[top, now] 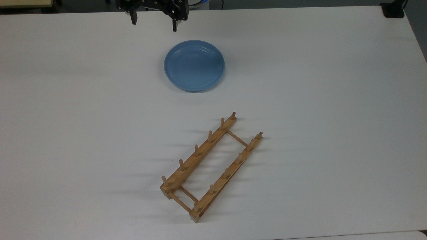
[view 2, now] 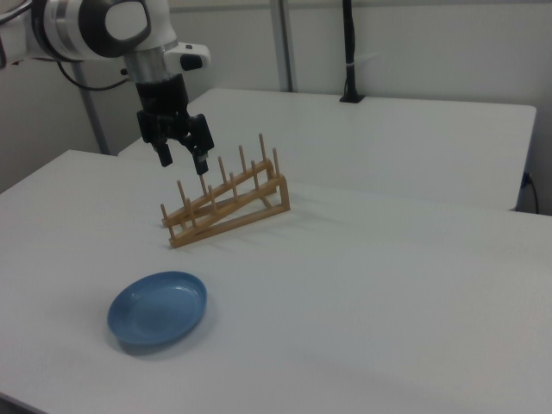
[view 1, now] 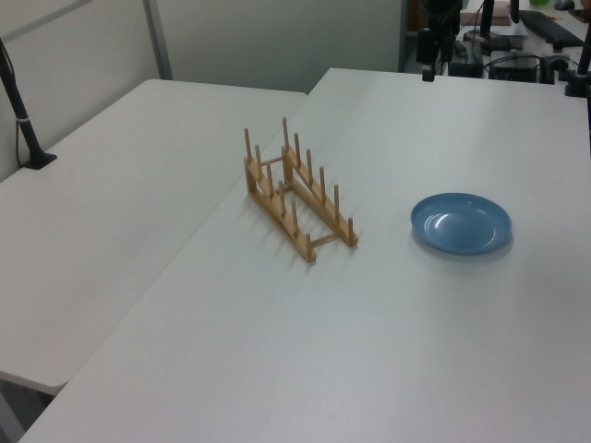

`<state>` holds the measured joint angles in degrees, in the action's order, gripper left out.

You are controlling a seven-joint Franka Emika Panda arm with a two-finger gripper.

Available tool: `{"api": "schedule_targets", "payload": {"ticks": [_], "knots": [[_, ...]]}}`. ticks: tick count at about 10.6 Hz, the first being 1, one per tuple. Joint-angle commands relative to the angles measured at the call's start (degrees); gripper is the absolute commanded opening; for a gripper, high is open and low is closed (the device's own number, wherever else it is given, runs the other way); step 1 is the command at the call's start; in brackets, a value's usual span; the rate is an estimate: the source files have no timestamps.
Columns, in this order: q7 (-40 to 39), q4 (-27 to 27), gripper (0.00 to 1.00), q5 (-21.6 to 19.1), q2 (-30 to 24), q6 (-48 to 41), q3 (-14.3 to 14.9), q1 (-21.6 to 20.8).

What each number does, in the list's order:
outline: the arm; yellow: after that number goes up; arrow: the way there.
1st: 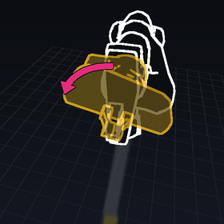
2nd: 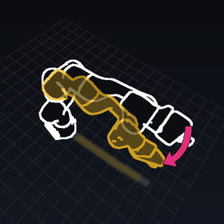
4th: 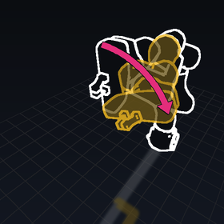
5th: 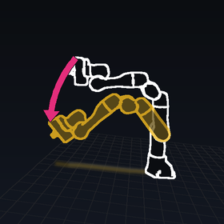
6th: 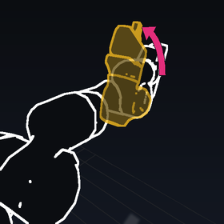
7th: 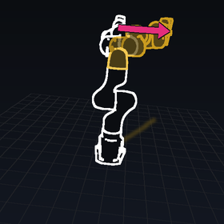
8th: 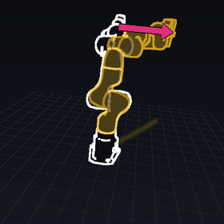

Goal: Place plate in plate rack
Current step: 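Lower the gripper to the blue plate's rim and grasp it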

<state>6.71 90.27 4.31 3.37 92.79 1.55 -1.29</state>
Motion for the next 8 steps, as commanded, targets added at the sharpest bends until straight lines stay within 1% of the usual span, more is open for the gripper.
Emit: {"api": "schedule_targets", "payload": {"ticks": [1,7,8], "knots": [[0.32,1.13,1.0,-0.79,-0.99,0.81,0.21,-0.03],[0.15,1.13,1.0,-0.71,-0.55,1.16,0.65,-0.2],[-1.33,1.39,1.0,-0.62,-0.38,1.33,0.65,-0.03]]}}
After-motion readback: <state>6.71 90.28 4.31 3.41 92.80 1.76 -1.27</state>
